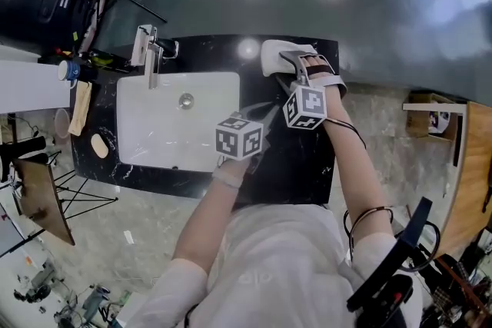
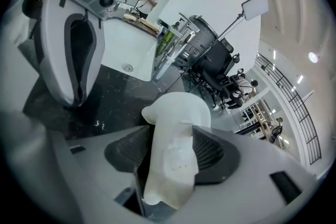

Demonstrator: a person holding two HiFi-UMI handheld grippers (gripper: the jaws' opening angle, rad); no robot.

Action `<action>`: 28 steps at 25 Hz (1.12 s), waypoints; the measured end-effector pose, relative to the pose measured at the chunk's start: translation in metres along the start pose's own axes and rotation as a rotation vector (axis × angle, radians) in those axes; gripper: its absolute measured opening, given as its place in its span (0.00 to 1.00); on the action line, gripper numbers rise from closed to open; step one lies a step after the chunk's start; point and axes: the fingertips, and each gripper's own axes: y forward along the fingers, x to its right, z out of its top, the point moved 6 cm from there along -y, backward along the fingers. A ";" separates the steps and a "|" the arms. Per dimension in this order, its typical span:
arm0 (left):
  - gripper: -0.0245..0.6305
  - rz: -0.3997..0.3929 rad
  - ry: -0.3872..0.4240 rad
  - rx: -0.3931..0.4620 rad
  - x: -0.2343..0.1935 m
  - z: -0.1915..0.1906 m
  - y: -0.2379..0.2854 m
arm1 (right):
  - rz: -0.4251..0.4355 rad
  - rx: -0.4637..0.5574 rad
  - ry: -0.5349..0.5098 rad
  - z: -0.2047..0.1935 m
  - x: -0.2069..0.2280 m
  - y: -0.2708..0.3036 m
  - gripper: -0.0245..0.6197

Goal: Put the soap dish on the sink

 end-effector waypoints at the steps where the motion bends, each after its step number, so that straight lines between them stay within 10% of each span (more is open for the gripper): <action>1: 0.06 0.004 0.005 0.000 0.001 -0.001 0.000 | 0.004 -0.001 0.005 0.000 0.000 -0.002 0.42; 16: 0.05 0.085 0.118 0.004 0.012 -0.005 -0.001 | -0.138 0.091 0.091 0.029 0.030 -0.079 0.46; 28: 0.05 0.009 -0.182 0.201 -0.008 -0.009 -0.019 | -0.203 0.212 0.252 0.043 0.026 -0.172 0.46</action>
